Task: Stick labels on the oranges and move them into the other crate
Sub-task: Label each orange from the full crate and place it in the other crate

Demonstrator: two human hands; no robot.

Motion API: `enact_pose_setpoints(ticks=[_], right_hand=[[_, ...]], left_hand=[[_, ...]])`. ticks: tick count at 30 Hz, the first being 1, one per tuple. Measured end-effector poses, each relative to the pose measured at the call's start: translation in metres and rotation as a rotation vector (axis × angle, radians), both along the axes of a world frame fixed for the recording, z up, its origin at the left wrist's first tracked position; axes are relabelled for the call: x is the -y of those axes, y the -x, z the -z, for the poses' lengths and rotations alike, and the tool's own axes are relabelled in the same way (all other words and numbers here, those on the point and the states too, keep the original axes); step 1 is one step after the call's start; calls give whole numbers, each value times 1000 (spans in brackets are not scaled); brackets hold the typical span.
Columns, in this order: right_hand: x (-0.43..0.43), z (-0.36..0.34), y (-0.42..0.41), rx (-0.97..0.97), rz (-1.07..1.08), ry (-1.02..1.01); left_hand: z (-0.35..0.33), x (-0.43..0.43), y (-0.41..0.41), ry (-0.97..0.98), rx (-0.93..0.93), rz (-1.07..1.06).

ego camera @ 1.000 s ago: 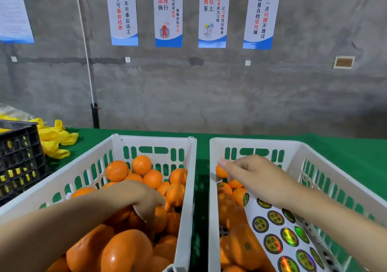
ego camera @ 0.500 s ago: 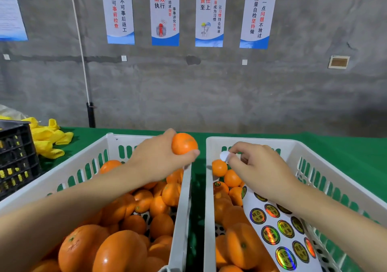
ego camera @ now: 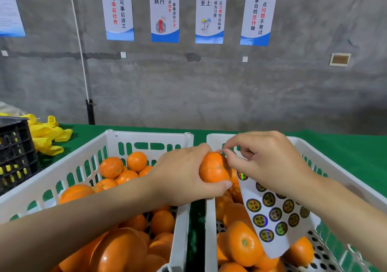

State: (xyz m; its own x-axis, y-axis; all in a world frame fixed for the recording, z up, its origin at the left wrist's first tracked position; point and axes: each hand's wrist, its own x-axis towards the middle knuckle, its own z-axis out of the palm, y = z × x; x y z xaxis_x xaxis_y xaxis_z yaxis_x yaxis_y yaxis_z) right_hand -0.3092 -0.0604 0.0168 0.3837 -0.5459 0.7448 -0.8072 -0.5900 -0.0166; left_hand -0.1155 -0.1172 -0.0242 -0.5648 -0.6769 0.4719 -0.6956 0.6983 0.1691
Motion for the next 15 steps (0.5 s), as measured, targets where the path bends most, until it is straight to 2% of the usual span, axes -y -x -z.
enact_pose_setpoints(ticks=[11, 15], right_hand=[[-6, -1, -2, -147, -122, -120], [-8, 0, -3, -112, -90, -180]], left_hand=[[-3, -2, 1, -57, 8, -39], [-6, -4, 1, -86, -2, -35]])
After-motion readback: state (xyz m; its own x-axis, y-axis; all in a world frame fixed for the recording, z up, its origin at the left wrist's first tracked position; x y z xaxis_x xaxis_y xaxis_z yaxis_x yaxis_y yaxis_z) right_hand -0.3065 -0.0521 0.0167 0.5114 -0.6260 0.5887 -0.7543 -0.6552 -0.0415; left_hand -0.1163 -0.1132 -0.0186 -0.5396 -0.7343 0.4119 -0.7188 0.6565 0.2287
